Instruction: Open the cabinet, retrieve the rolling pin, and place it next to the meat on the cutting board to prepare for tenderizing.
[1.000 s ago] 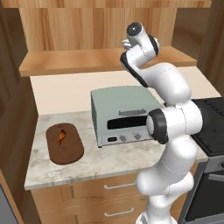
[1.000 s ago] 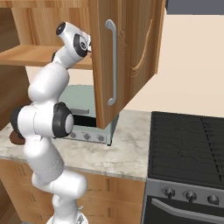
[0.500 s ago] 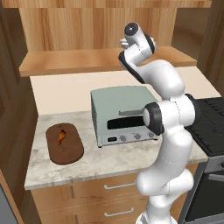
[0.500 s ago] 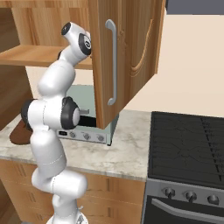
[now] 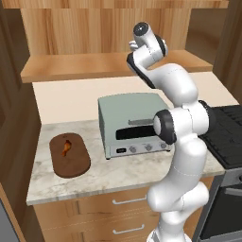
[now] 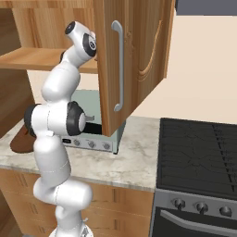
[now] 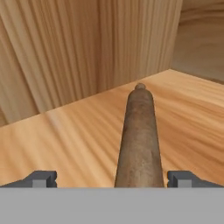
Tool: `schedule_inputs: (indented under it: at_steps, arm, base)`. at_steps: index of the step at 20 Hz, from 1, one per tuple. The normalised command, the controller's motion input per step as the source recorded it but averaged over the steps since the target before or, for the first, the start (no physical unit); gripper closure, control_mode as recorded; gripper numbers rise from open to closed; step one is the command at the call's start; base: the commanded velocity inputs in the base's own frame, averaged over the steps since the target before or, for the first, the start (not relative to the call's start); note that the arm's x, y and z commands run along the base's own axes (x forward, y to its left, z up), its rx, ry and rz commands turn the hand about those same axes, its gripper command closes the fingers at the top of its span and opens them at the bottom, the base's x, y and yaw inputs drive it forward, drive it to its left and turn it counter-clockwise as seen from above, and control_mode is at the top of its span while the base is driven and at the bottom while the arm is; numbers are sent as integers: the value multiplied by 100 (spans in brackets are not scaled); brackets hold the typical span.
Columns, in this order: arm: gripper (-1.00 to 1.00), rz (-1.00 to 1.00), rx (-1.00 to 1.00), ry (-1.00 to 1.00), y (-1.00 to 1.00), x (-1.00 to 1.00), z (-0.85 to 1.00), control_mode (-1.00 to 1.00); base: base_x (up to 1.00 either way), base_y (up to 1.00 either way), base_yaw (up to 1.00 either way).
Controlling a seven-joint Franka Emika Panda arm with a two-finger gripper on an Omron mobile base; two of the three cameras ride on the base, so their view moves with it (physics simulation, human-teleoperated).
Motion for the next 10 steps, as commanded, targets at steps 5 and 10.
schedule_inputs:
  at_steps: [5,10]
  arm:
    - [-100,-5,1,-2,0,-22,0,-100]
    - [-100,-4,0,-5,0,-25,-9,-100]
  base:
    - [0,0,0]
    - [0,0,0]
